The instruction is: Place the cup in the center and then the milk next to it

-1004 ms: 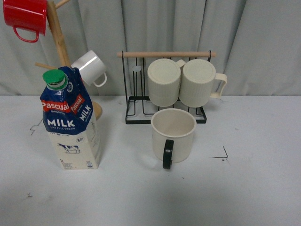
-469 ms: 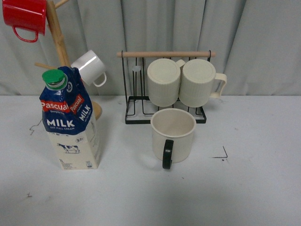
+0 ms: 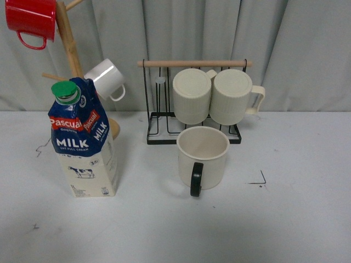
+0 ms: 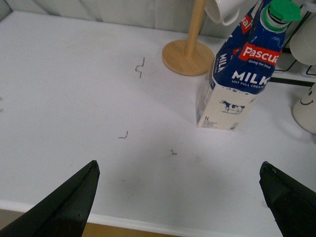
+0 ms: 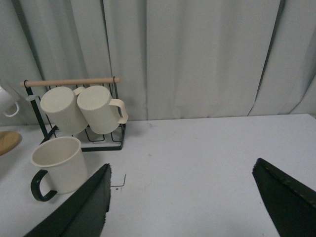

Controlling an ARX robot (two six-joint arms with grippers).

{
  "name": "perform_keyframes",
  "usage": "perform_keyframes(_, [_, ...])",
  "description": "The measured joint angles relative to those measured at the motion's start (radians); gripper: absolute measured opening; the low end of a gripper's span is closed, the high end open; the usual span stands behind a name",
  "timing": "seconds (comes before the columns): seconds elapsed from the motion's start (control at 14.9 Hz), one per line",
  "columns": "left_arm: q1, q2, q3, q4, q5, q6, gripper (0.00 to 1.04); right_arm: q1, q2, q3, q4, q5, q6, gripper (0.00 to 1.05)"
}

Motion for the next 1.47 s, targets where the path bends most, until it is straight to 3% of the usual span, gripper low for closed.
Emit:
perform_keyframes(0.07, [0.002,0.129,0.058,0.084,-0.012,-0.038,0.98,0.000,0.000,0.000,0.000,0.000,0.000,0.96])
perform_keyframes(0.13, [0.010,0.254,0.126,0.200,-0.014,-0.041,0.98,0.000,0.000,0.000,-0.002,0.000,0.000,0.99])
perform_keyframes(0.2, [0.026,0.502,0.253,0.407,0.058,-0.012,0.98,0.000,0.000,0.000,-0.001,0.000,0.000,0.98])
perform_keyframes(0.33, [0.032,0.814,0.415,0.537,0.156,0.031,0.98,0.000,0.000,0.000,-0.001,0.000,0.000,0.98])
perform_keyframes(0.74, [0.048,1.192,0.682,0.531,0.202,0.164,0.98,0.000,0.000,0.000,-0.001,0.000,0.000,0.98])
perform_keyframes(1.47, [-0.028,1.330,0.721,0.520,0.222,0.174,0.98,0.000,0.000,0.000,-0.001,0.000,0.000,0.98])
